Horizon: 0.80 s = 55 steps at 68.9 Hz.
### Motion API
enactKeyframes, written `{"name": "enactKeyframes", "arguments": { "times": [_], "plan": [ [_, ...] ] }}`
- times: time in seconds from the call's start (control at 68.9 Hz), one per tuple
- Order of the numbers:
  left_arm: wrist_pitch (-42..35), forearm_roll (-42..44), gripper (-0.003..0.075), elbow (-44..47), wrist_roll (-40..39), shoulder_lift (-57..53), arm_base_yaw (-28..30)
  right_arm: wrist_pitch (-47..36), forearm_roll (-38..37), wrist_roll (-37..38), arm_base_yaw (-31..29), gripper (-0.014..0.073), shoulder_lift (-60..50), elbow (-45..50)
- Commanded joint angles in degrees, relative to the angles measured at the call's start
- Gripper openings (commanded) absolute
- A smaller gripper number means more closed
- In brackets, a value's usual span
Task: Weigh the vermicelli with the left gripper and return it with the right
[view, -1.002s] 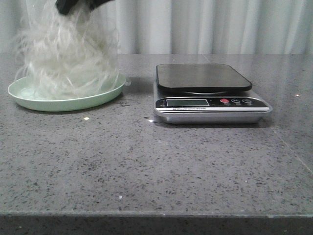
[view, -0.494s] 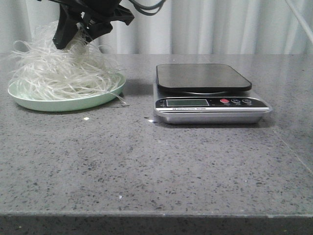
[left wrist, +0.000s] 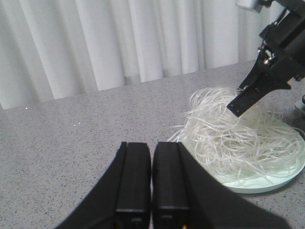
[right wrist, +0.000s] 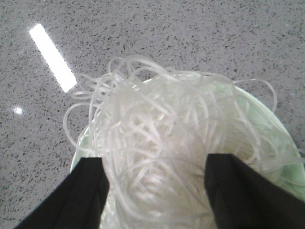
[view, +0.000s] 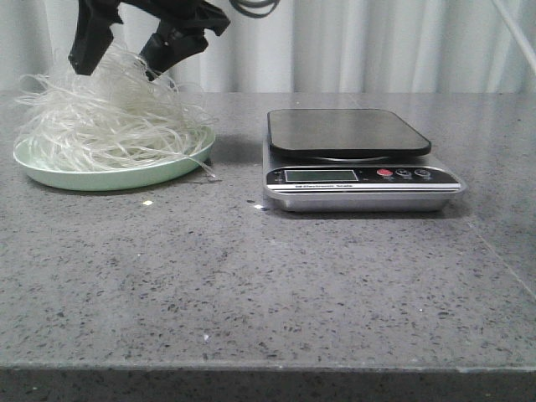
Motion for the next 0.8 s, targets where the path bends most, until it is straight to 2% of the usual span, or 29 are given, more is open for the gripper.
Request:
{"name": "enactKeyframes", "arguments": {
  "times": [0.0, 0.145, 0.261, 0.349, 0.363, 0.378, 0.392, 0.407, 0.421, 0.436, 0.45, 0.465, 0.494, 0.784],
  "plan": [
    [-4.6, -0.5, 0.0137, -1.5, -0.6, 0.4, 0.1, -0.9, 1.5, -0.5, -1.5, 0.0568, -6.1, -2.1],
    [-4.6, -0.5, 0.0137, -1.5, -0.6, 0.4, 0.1, 1.4, 1.5, -0.5, -4.0, 0.0566, -8.9, -2.1],
    [-4.6, -0.5, 0.0137, -1.5, -0.6, 0.4, 0.1, 3.2, 1.5, -0.4, -6.8, 0.051, -11.7, -2.1],
    [-4.6, -0.5, 0.0137, -1.5, -0.6, 0.4, 0.1, 4.9, 1.5, -0.4, -8.9, 0.0421, -13.8, -2.1],
    [-4.6, -0.5, 0.0137, -1.5, -0.6, 0.4, 0.1, 5.4, 1.5, -0.4, -9.7, 0.0365, -14.5, -2.1],
    [-4.6, -0.5, 0.0137, -1.5, -0.6, 0.4, 0.1, 5.4, 1.5, -0.4, -9.7, 0.0365, -14.5, -2.1],
    [-4.6, -0.5, 0.0137, -1.5, -0.6, 0.4, 0.1, 6.0, 1.5, -0.4, -10.8, 0.0314, -15.1, -2.1],
    [-4.6, -0.5, 0.0137, -1.5, -0.6, 0.4, 0.1, 6.0, 1.5, -0.4, -10.8, 0.0314, -15.1, -2.1],
    [-4.6, -0.5, 0.0137, -1.5, -0.6, 0.4, 0.1, 6.6, 1.5, -0.4, -11.4, 0.026, -15.7, -2.1],
    [-4.6, -0.5, 0.0137, -1.5, -0.6, 0.4, 0.1, 6.8, 1.5, -0.4, -11.7, 0.026, -15.9, -2.1],
    [-4.6, -0.5, 0.0137, -1.5, -0.6, 0.4, 0.1, 7.2, 1.5, -0.4, -12.4, 0.0203, -16.5, -2.1],
    [-4.6, -0.5, 0.0137, -1.5, -0.6, 0.4, 0.1, 7.2, 1.5, -0.4, -12.4, 0.0203, -16.5, -2.1],
    [-4.6, -0.5, 0.0137, -1.5, -0.6, 0.4, 0.1, 7.7, 1.5, -0.4, -13.5, 0.0147, -17.0, -2.1],
    [-4.6, -0.5, 0.0137, -1.5, -0.6, 0.4, 0.1, 10.0, -0.6, 0.6, -20.8, 0.0153, -22.4, -1.3]
  ]
}}
